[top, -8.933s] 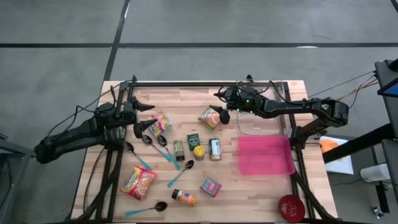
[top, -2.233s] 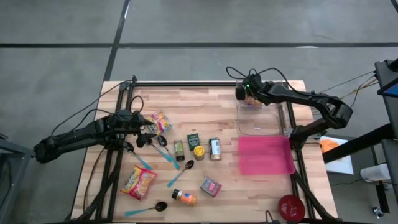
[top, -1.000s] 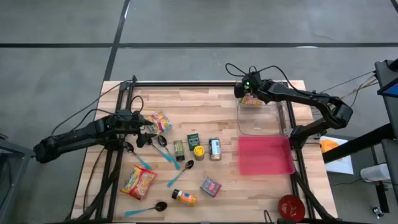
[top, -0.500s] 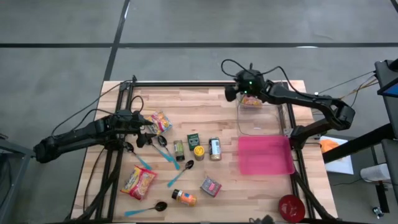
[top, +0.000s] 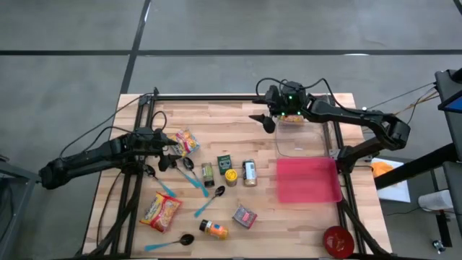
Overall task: Pick & Place Food Item
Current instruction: Put the light blue noodle pack into the top transparent bin
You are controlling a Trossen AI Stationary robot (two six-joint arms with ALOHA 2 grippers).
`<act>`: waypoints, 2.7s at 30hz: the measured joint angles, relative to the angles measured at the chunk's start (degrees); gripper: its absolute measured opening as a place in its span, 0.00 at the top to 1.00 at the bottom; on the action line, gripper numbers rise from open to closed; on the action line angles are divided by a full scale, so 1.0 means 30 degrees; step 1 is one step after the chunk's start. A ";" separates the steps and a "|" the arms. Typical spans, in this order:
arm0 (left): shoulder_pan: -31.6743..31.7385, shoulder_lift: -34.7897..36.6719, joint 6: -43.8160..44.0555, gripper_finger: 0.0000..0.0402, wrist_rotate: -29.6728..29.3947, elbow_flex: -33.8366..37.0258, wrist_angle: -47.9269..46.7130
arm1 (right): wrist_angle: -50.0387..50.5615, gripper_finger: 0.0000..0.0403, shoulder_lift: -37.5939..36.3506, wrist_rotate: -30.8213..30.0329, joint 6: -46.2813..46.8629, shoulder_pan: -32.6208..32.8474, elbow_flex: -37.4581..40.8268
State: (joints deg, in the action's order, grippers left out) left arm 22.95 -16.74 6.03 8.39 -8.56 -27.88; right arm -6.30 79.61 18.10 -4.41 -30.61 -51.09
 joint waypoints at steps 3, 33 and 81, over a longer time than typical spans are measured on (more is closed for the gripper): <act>-0.0003 0.0004 0.0004 0.14 0.0003 0.0000 0.0000 | -0.0025 0.18 -0.0007 0.0005 0.0269 0.0000 0.0000; 0.0003 0.0011 0.0004 0.14 -0.0004 0.0000 0.0000 | 0.0000 0.18 -0.0007 -0.0021 0.1344 -0.0007 0.0000; 0.0006 -0.0243 0.3239 0.14 -0.1168 -0.0924 0.5114 | 0.0005 0.18 -0.0007 -0.0033 0.1561 -0.0009 0.0000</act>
State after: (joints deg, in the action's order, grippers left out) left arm 22.97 -17.47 15.75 4.89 -11.33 -12.54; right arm -6.28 79.59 18.00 0.27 -30.64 -51.09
